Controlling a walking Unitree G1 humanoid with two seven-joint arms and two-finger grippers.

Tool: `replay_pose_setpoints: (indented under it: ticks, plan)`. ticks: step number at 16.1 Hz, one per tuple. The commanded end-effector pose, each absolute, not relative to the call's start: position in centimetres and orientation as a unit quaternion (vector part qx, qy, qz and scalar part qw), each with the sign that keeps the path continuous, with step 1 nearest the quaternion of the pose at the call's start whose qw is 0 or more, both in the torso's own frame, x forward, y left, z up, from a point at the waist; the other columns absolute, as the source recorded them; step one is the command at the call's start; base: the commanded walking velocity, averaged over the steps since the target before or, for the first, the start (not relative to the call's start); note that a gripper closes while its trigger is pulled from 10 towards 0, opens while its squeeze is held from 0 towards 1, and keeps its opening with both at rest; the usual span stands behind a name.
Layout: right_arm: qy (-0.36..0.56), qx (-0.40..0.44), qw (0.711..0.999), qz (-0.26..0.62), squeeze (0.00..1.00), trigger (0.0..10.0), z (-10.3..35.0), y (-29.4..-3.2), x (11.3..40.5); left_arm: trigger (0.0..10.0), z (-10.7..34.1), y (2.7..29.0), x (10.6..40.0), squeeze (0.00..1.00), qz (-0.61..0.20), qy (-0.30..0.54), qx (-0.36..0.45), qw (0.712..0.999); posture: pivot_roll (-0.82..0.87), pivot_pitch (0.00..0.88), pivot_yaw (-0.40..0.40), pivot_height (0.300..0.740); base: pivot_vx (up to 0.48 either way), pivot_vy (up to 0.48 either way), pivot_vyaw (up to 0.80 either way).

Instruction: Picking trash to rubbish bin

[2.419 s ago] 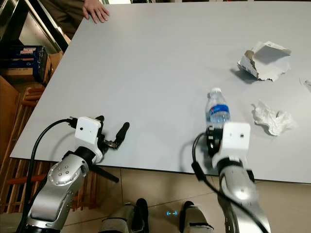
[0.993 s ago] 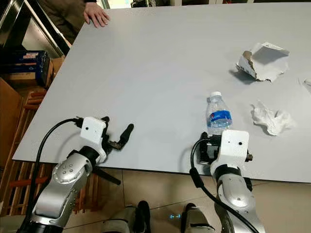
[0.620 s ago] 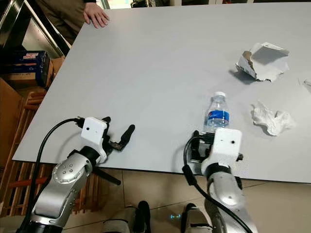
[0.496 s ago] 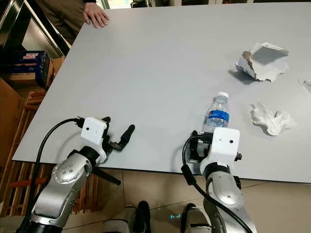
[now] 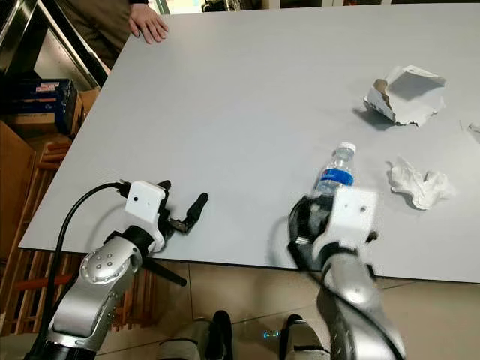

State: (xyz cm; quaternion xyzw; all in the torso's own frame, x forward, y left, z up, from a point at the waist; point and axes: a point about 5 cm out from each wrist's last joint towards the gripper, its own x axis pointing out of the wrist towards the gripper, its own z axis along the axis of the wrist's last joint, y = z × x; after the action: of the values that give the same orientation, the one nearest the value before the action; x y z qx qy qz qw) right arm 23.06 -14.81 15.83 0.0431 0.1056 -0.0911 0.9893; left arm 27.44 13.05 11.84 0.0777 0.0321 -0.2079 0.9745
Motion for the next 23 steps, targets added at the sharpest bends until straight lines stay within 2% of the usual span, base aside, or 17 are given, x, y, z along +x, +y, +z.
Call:
replay_pose_setpoints:
  ticks: [1,10,12,13,15,16,17,19,23]
  plan:
    - [0.124,0.097,0.984,-0.089,1.0,10.0,15.6,-13.6,23.4,10.0,9.3,13.0,26.6,0.0,-0.227,0.094,0.09,0.965,-0.04,0.241,0.13,0.74,0.0,0.0,0.0]
    - [0.134,0.182,0.97,-0.09,1.0,10.0,16.6,-12.9,26.0,10.0,9.2,13.0,26.6,0.0,-0.236,0.097,0.094,0.962,-0.03,0.238,0.133,0.74,0.0,0.0,0.0]
    - [0.133,0.189,0.969,-0.092,0.93,10.0,16.8,-13.1,26.8,10.0,9.2,13.0,26.6,0.0,-0.237,0.098,0.095,0.962,-0.03,0.239,0.132,0.74,0.0,0.0,0.0]
    - [0.134,0.194,0.968,-0.091,0.73,10.0,17.0,-13.2,27.2,10.0,9.2,12.9,26.6,0.0,-0.238,0.099,0.095,0.962,-0.03,0.238,0.131,0.74,0.0,0.0,0.0]
    - [0.137,0.198,0.966,-0.089,0.64,10.0,17.1,-13.4,27.7,10.0,9.2,12.9,26.5,0.0,-0.239,0.1,0.094,0.961,-0.03,0.238,0.127,0.74,0.0,0.0,0.0]
    - [0.143,0.204,0.964,-0.09,0.63,10.0,17.0,-13.5,27.8,10.0,9.1,12.9,26.5,0.0,-0.239,0.1,0.094,0.961,-0.03,0.237,0.124,0.74,0.0,0.0,0.0]
    - [0.149,0.208,0.963,-0.089,0.49,10.0,16.8,-13.5,27.9,10.0,9.1,12.9,26.5,0.0,-0.239,0.101,0.093,0.961,-0.03,0.237,0.124,0.74,0.0,0.0,0.0]
    - [0.159,0.217,0.96,-0.085,0.0,10.0,16.7,-13.4,28.1,10.0,8.9,12.9,26.4,0.0,-0.24,0.104,0.094,0.961,-0.03,0.237,0.123,0.74,0.0,0.0,0.0]
    - [0.175,0.232,0.954,-0.071,0.0,10.0,16.1,-12.9,28.1,10.0,8.8,12.8,26.3,0.0,-0.243,0.107,0.094,0.959,-0.03,0.237,0.123,0.74,0.0,0.0,0.0]
